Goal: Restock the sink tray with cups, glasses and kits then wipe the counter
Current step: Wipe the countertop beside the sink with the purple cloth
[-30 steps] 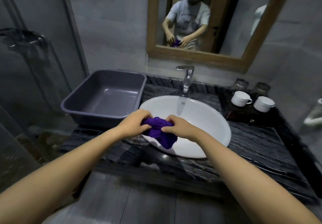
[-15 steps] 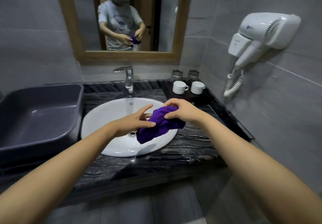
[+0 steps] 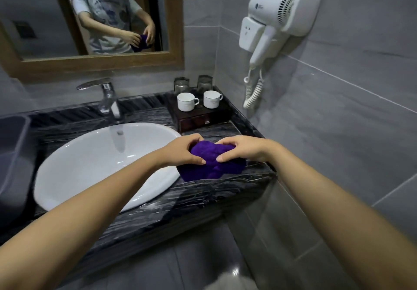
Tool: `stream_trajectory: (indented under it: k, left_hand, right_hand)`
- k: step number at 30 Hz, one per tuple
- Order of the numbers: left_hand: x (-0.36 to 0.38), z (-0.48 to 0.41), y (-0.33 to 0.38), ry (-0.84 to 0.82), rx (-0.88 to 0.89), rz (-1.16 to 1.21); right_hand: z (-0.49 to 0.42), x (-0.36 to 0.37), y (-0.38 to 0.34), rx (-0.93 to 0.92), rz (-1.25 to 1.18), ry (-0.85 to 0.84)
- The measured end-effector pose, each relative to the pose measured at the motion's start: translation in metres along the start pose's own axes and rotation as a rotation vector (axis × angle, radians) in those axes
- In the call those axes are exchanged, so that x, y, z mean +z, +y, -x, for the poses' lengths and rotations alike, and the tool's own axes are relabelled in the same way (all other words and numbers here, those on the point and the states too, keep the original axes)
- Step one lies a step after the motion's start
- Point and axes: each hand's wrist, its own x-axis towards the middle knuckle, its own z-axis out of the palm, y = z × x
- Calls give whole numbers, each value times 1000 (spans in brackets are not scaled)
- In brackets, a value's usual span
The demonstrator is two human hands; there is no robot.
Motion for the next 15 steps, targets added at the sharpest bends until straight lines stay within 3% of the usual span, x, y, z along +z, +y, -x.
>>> stream_trajectory:
  k: [2, 10, 15]
  left_hand:
    - [7, -14, 7, 27, 21, -23]
    - [29, -44, 5, -75, -109, 229]
    - [49, -62, -23, -20, -177, 176]
  right_hand:
    - [2, -15, 12, 9, -89, -50]
    - [-20, -36, 66, -33, -234, 144]
    - [-43, -27, 92, -18, -151, 230]
